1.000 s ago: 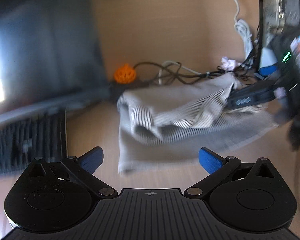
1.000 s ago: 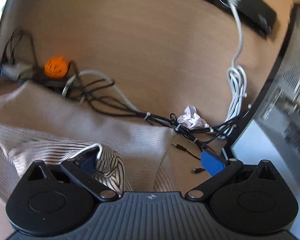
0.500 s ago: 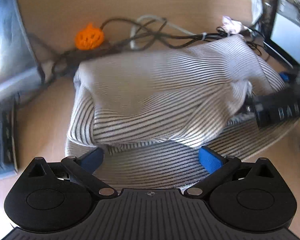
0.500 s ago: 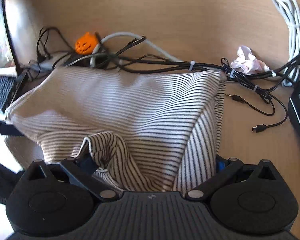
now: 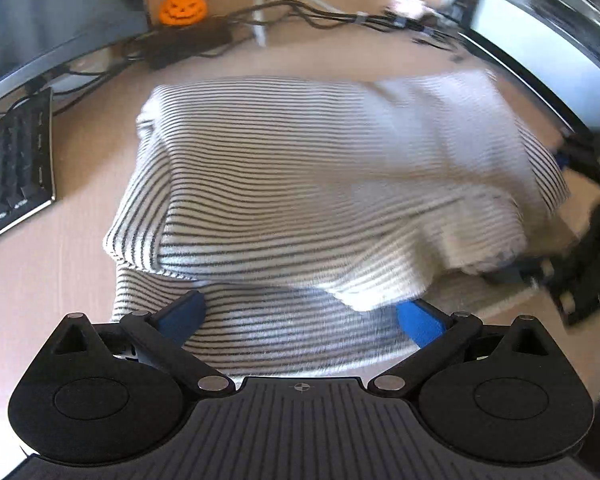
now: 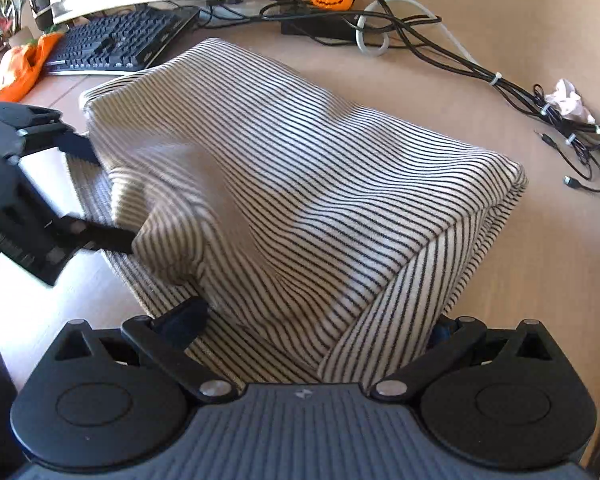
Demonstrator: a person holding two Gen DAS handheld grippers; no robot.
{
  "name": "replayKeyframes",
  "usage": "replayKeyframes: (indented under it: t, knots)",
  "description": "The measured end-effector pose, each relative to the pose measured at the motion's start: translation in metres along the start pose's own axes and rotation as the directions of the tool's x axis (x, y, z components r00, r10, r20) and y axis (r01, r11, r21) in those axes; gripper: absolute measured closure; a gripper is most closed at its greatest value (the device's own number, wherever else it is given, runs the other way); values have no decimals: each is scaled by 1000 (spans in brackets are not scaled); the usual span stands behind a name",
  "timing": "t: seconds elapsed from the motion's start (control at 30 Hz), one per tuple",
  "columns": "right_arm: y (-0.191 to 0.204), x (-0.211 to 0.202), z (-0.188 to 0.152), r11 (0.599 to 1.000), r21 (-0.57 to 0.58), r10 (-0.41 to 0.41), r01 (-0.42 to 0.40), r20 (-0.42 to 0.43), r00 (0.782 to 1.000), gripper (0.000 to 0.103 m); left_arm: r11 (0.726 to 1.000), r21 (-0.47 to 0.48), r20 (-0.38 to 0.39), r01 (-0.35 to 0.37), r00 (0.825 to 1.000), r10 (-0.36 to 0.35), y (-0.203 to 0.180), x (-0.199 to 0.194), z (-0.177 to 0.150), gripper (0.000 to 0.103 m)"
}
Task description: Fold clothes
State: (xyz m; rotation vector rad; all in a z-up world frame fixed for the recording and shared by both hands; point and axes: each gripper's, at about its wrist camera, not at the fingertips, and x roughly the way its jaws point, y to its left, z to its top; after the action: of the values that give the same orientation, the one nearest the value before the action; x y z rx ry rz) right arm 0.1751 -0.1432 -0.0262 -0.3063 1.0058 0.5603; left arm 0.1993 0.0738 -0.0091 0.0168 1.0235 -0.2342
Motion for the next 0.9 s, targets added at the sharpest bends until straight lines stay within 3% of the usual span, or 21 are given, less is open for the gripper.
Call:
replayKeyframes:
  t: [0.07,0.13,0.17,0.23,0.27,0.33,0.43,0.57,0.77,0.9]
  knots:
    - [0,3,9,999,17,-38,39,-15,999,0,1000,4,2,16,1000,-16,0,-6,-8,0]
    - [-7,6,33,991,11,-133,132,29,991,0,999,9,4,32,999,-32,0,-13,-17,0]
    - [-14,2,42,980,54,-196,192,102,975,0,999,11,5,40,999,-40,0,-16,-21,0]
    - [-43,-15,66,913,309,-347,265,250,904,0,998,2,15,63,998,-63,-1,-22,-23,0]
    - [-58,-27,76,866,434,-397,251,288,872,0,997,-17,27,81,996,-81,-1,-25,-18,0]
    - [-68,-41,89,875,444,-361,193,331,872,0,993,-39,58,115,992,-113,-1,-30,-7,0]
    - [-61,-44,84,904,351,-367,245,341,866,0,987,-33,117,157,981,-152,-3,-38,11,0]
    - [-73,-19,65,901,360,-340,241,243,908,0,976,-85,106,198,976,-189,-4,-14,35,0]
    - [-79,35,28,921,284,-292,266,53,955,0,980,-153,55,129,991,-122,8,26,52,0]
    - [-85,33,27,925,310,-255,218,82,963,0,979,-145,63,141,989,-133,12,26,52,0]
